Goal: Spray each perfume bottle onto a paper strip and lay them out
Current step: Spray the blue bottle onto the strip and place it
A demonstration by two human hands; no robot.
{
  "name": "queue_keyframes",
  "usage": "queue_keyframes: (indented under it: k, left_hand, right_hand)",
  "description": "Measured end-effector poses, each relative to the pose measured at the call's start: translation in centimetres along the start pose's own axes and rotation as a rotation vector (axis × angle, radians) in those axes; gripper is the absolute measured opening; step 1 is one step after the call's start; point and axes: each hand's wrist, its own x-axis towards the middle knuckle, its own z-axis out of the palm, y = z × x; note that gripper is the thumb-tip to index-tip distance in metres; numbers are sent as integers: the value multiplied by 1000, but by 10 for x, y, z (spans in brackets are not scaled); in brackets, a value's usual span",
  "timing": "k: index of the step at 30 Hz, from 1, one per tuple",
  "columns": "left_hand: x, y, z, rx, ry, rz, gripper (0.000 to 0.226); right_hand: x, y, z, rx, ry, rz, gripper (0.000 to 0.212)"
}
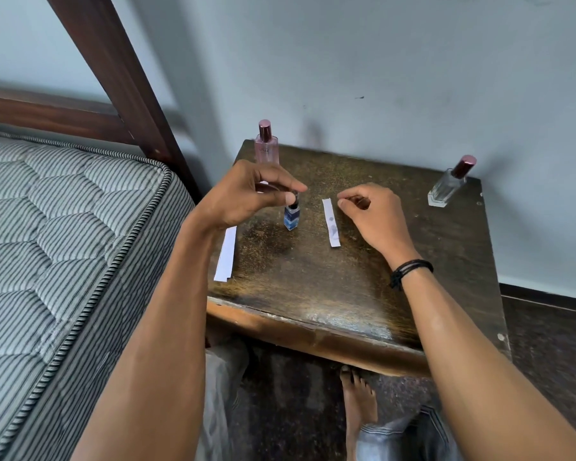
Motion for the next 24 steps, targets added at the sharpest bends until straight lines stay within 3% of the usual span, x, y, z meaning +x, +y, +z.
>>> queue_keyframes:
  k: [8,24]
  left_hand:
    - [-1,-3,-5,-1,-67,-13,23]
    - [-3,2,-4,-39,-50,-98,20]
  right_hand:
    - [25,-4,5,-114,-143,-7,11]
    - [26,-3,6,-118,-170,44,5]
